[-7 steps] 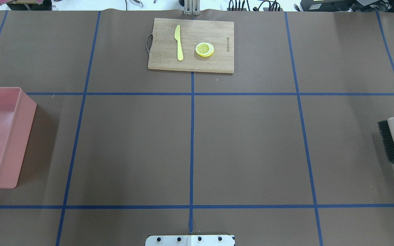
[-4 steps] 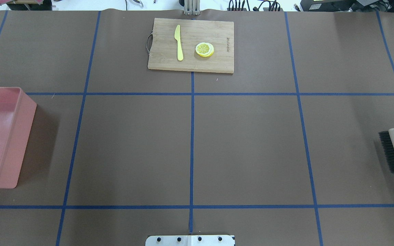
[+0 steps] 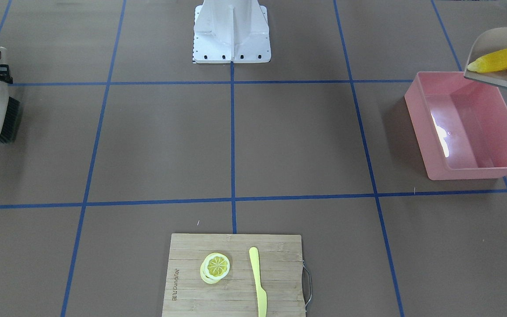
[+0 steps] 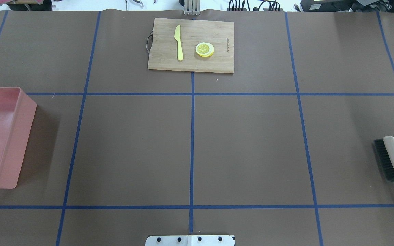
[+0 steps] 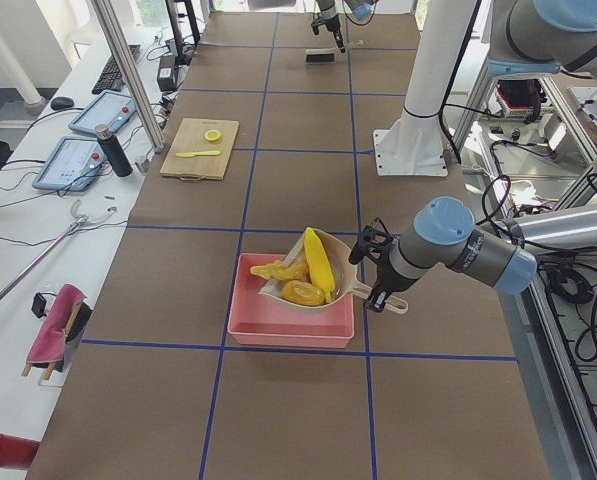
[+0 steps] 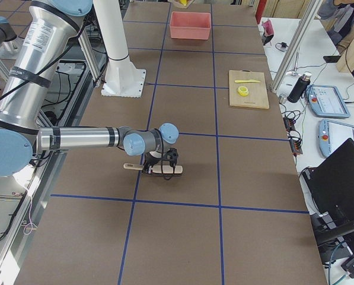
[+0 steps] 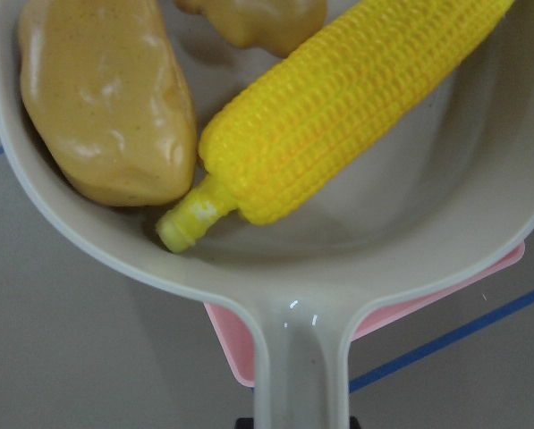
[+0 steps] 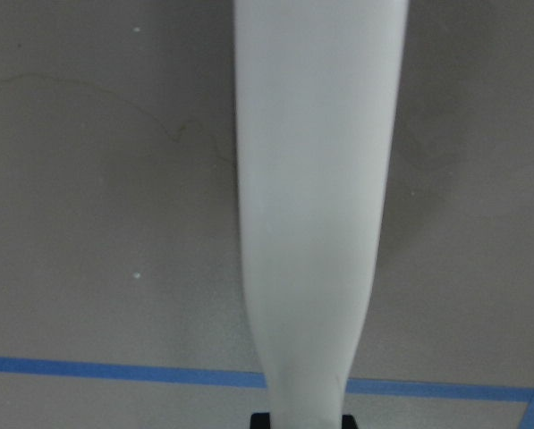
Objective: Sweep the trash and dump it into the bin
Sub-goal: 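Tilt the dustpan over the pink bin with the left gripper to dump the food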
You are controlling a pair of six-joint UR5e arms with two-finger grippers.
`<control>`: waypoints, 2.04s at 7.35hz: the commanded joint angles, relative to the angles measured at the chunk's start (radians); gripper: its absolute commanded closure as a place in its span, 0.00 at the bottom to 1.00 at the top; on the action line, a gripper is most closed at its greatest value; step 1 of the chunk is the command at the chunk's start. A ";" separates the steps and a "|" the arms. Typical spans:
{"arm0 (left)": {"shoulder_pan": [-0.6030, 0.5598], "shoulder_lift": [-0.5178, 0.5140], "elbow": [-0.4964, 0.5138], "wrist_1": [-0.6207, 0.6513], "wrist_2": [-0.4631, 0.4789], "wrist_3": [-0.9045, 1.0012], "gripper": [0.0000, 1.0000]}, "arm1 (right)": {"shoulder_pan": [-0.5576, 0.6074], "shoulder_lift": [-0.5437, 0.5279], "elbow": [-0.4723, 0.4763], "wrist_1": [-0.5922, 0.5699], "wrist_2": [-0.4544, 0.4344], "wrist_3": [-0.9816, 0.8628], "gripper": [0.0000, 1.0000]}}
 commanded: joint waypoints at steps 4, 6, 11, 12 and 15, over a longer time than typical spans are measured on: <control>-0.007 0.006 -0.078 0.363 0.030 0.252 1.00 | -0.025 0.029 -0.004 0.000 -0.014 0.010 0.02; -0.005 -0.003 -0.115 0.504 0.101 0.302 1.00 | -0.024 0.029 -0.004 0.000 -0.015 0.008 0.00; 0.103 -0.070 -0.199 0.741 0.287 0.331 1.00 | 0.162 0.045 0.038 -0.006 -0.007 -0.008 0.00; 0.139 -0.096 -0.194 0.761 0.300 0.331 1.00 | 0.264 0.059 0.037 -0.006 -0.008 -0.015 0.00; 0.212 -0.132 -0.189 0.834 0.348 0.377 1.00 | 0.490 0.093 0.025 -0.012 -0.094 -0.251 0.00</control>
